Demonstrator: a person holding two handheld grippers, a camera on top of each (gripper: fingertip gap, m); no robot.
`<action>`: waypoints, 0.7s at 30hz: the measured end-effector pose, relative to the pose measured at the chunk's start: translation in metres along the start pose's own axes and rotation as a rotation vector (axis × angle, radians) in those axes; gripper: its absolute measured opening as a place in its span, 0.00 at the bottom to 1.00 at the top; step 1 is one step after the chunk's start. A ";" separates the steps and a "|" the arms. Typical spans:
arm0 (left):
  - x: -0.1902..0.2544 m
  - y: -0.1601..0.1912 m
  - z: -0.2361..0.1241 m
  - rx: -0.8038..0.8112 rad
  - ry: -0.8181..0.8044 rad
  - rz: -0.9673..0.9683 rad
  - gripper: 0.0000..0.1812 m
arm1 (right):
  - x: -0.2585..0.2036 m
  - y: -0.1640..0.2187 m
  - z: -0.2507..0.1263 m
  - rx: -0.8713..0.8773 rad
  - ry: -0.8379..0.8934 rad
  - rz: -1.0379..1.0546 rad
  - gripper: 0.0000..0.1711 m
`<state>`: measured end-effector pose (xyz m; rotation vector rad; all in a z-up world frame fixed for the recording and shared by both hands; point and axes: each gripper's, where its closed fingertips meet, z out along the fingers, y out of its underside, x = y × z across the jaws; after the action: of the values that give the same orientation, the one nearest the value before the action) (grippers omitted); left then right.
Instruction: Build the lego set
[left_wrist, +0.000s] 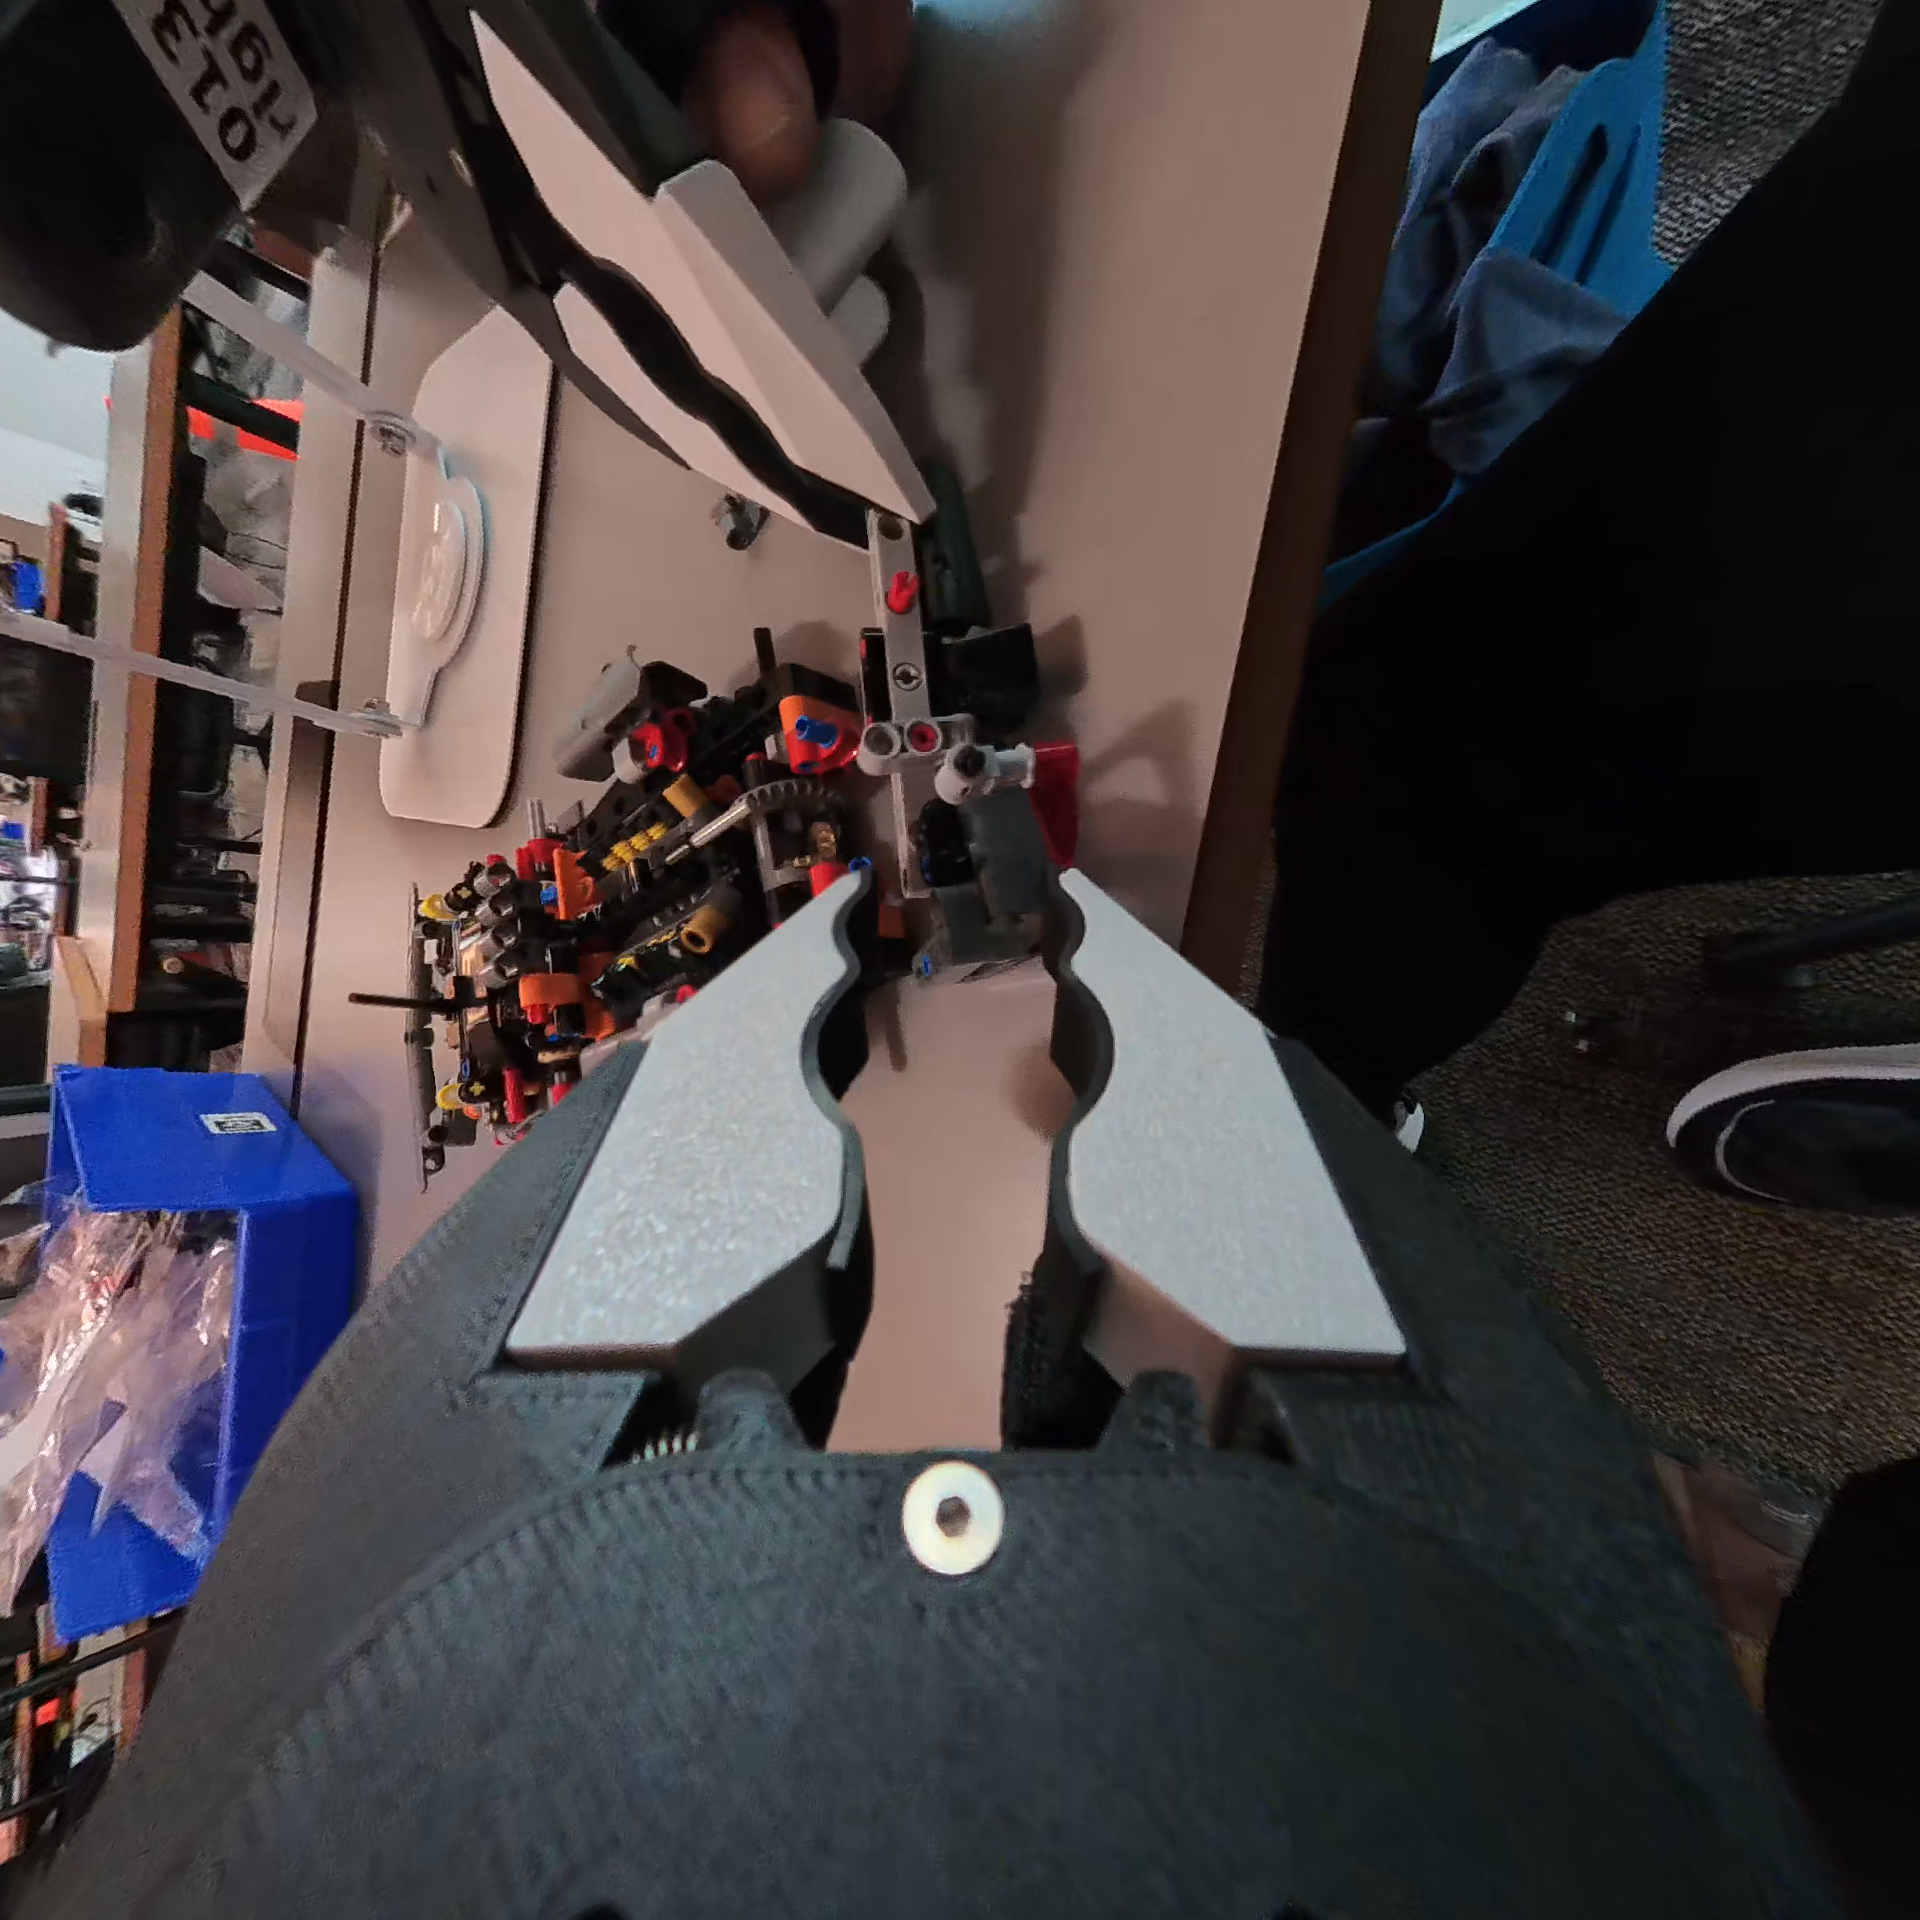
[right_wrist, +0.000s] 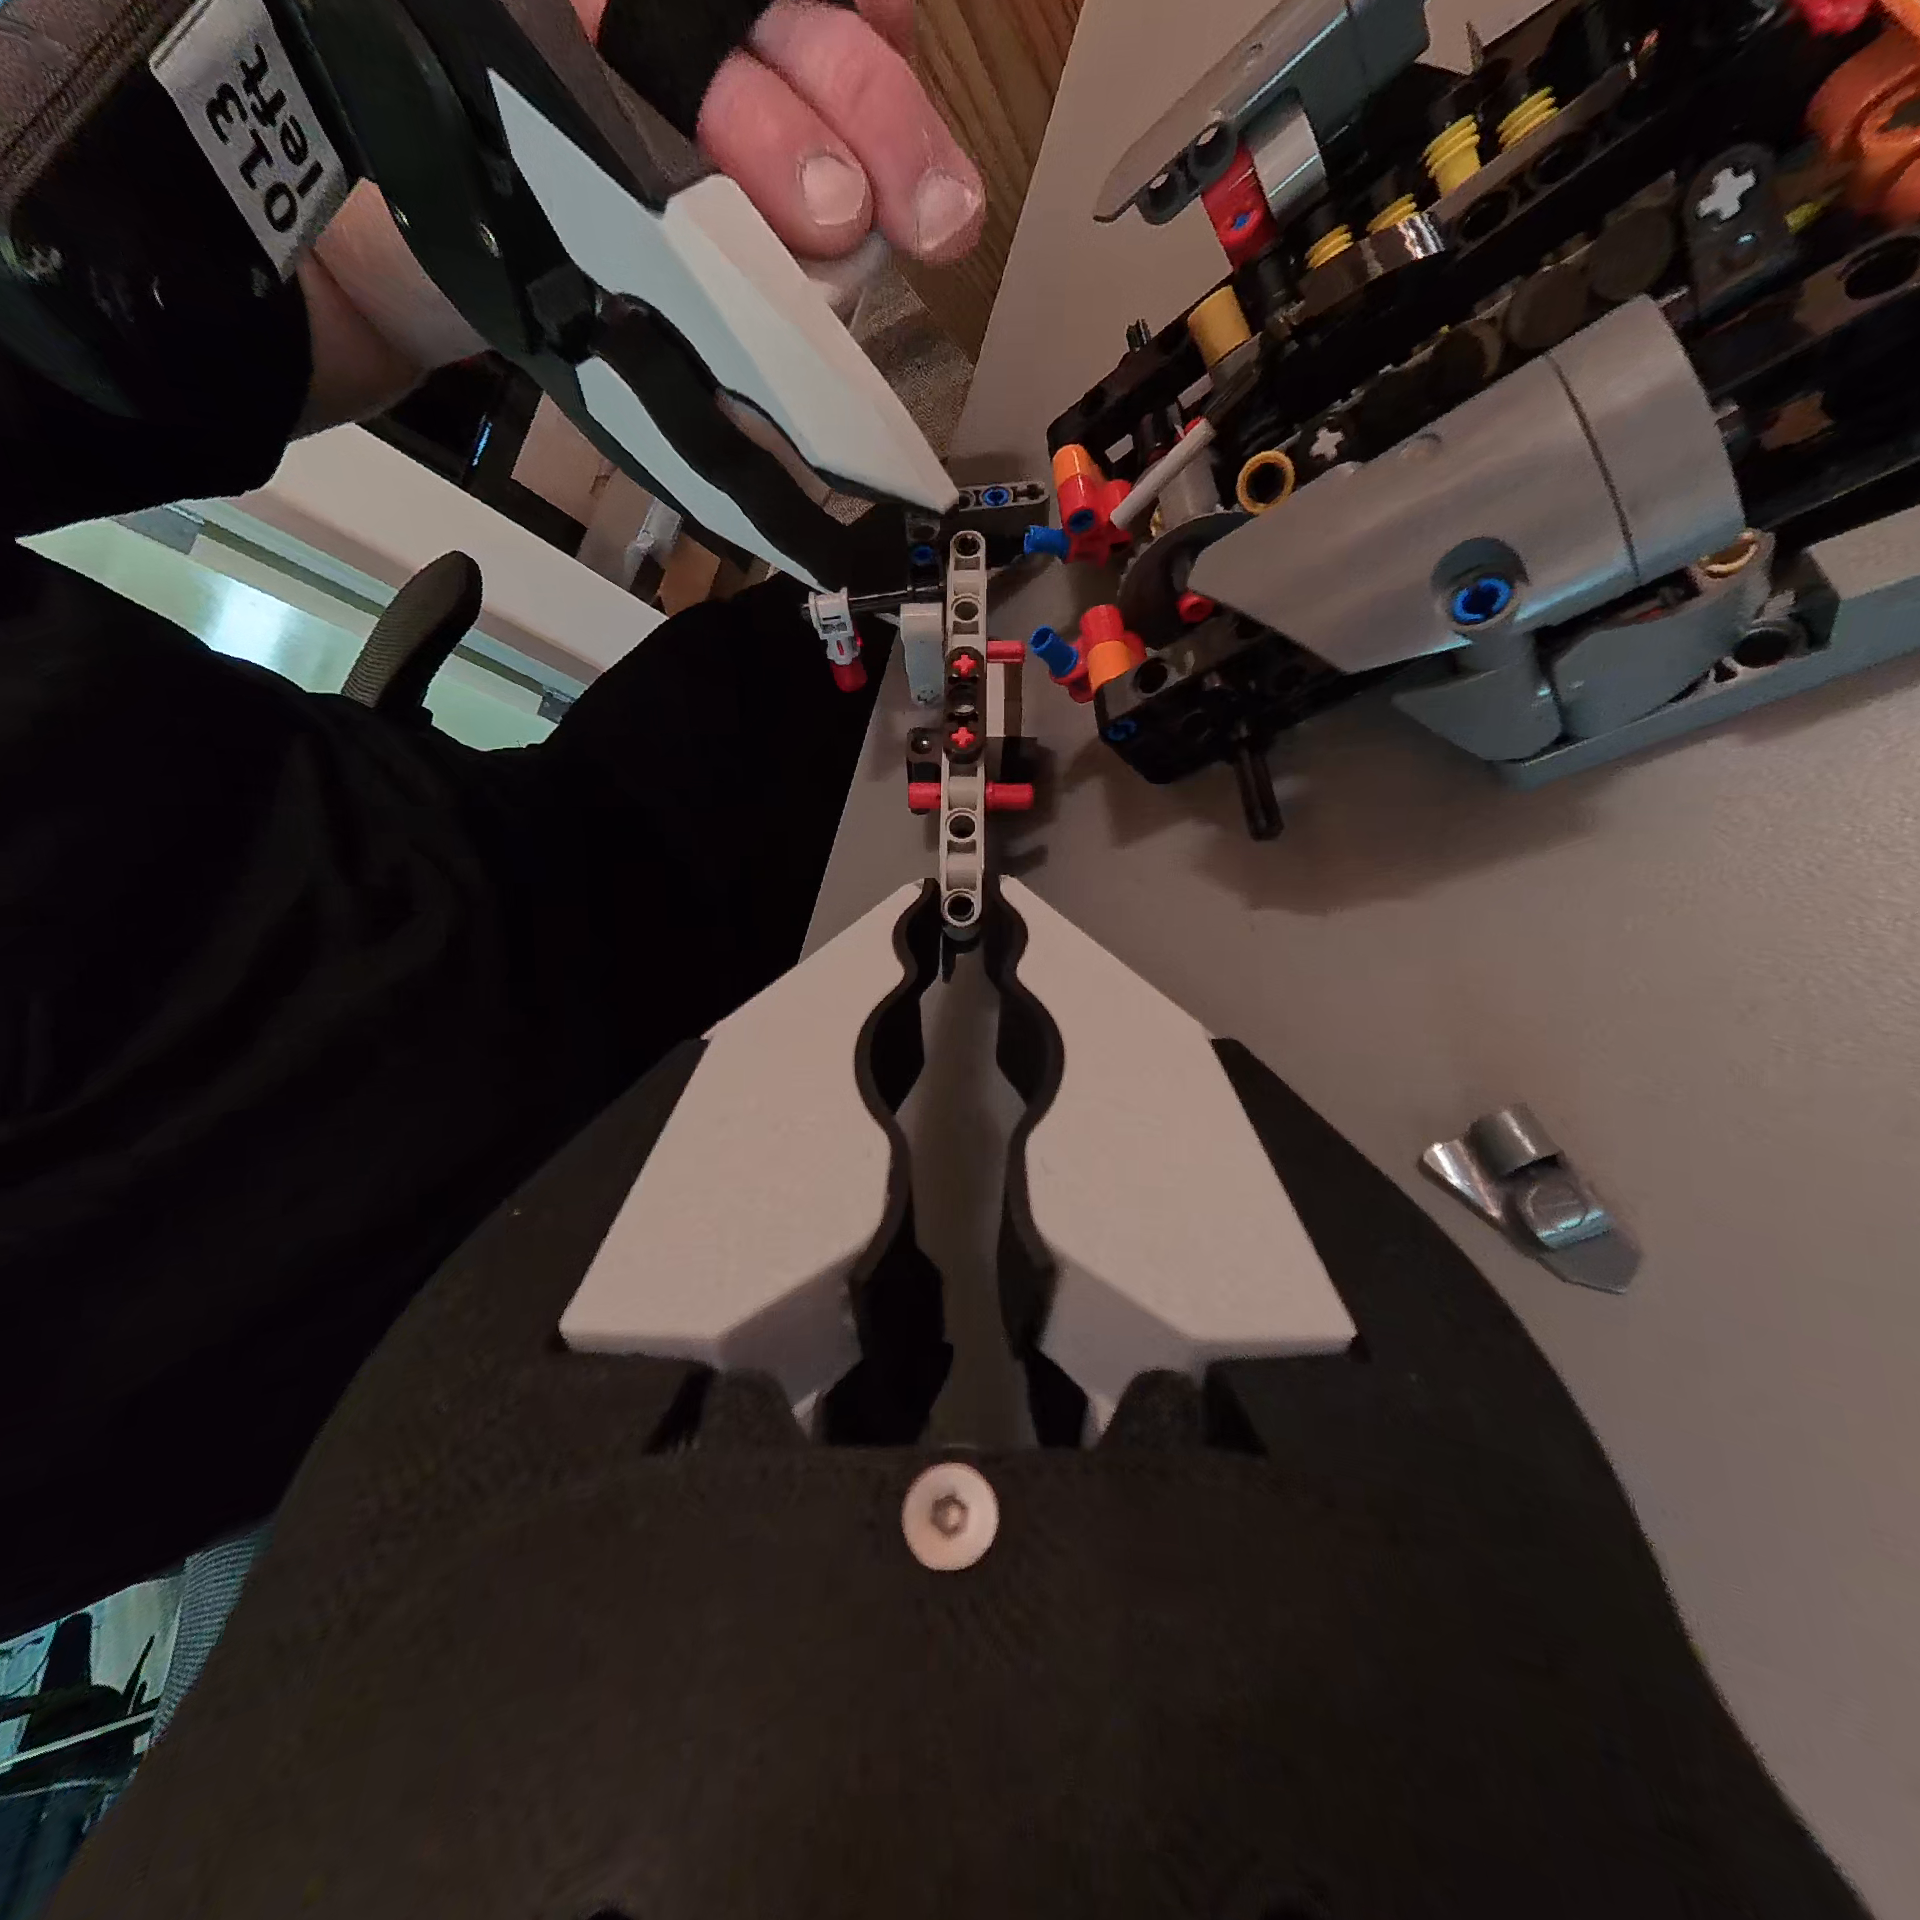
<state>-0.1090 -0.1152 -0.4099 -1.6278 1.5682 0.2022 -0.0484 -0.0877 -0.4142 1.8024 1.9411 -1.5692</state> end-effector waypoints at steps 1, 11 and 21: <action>0.000 0.001 0.000 -0.004 -0.009 0.003 0.14 | 0.000 0.000 0.000 0.001 0.001 0.004 0.03; -0.010 -0.001 -0.006 0.010 -0.073 -0.013 0.13 | 0.000 -0.001 -0.002 0.011 -0.008 0.012 0.03; -0.009 0.003 -0.010 0.020 -0.195 0.032 0.25 | -0.002 -0.003 -0.006 0.035 -0.053 0.047 0.03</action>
<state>-0.1175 -0.1146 -0.3988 -1.5201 1.4439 0.3508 -0.0471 -0.0845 -0.4080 1.7865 1.8463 -1.6286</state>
